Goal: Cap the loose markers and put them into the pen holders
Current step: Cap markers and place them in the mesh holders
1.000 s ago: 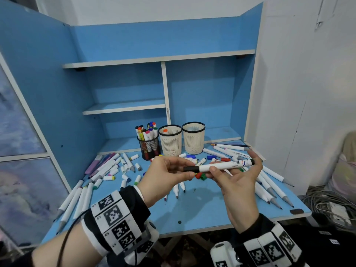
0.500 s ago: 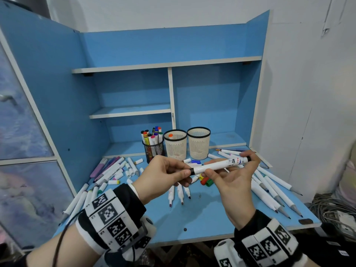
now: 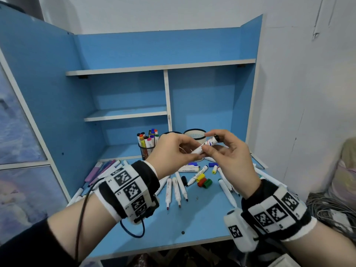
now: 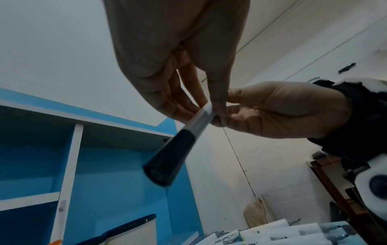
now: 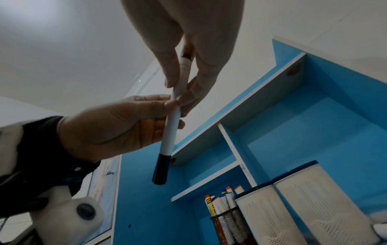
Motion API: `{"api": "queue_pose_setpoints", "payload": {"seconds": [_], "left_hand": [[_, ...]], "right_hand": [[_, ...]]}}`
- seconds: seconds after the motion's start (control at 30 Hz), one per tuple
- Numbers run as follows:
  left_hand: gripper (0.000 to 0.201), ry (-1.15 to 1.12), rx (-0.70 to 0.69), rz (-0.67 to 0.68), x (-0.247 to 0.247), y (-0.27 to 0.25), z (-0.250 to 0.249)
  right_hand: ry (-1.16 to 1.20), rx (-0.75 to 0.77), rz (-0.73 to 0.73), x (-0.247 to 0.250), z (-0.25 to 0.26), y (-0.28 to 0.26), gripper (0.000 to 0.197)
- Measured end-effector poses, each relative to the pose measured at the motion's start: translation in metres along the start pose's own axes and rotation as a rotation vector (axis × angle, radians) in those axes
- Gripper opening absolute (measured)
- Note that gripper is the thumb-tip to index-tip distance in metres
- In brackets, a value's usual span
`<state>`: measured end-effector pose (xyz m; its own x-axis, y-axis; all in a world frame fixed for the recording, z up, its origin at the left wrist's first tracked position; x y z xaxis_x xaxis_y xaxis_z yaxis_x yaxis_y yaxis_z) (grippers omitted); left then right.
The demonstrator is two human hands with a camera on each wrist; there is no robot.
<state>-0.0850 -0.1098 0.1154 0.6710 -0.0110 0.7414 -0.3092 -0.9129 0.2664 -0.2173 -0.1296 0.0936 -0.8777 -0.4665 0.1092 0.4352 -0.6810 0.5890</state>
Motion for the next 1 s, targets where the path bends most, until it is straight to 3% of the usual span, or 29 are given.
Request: {"api": "queue_pose_setpoints", "payload": {"seconds": [0.17,0.3,0.37,0.47,0.63,0.83,1.0], "left_hand": [[0.026,0.151,0.127,-0.004,0.005,0.021,0.026],[0.058,0.124,0.185,-0.048,0.021,0.042,0.050],[0.066,0.139,0.183,-0.080,0.030,0.054,0.056],[0.060,0.172,0.191,-0.162,0.048,0.074,0.065],[0.031,0.102,0.218,-0.384,0.079,0.098,0.090],[0.023,0.016,0.246,-0.490,0.088,0.115,0.128],[0.031,0.003,0.313,-0.427,0.072,0.125,0.161]], "right_hand": [[-0.137,-0.168,0.020,0.032,-0.025,0.011,0.029],[-0.507,-0.400,0.032,0.063,-0.069,0.013,0.026],[-0.658,-0.540,0.123,0.069,-0.094,0.011,0.024],[-0.830,-0.758,0.335,0.072,-0.128,0.005,0.021],[-1.025,-1.030,0.572,0.076,-0.162,-0.004,0.029],[-1.225,-1.130,0.749,0.076,-0.178,-0.006,0.032],[-1.223,-1.179,0.792,0.078,-0.184,-0.001,0.039]]}}
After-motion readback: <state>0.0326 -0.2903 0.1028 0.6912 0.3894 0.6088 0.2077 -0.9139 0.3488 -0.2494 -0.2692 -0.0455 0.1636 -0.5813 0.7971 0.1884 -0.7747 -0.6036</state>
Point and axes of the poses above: each hand's wrist, its own y-axis towards the middle knuckle, its own x-axis out of the back of the hand, z = x × y, the point moved 8 cm from there along y, towards the middle knuckle, and after that the axes turned 15 degrees about z, right-handed, at the moved point
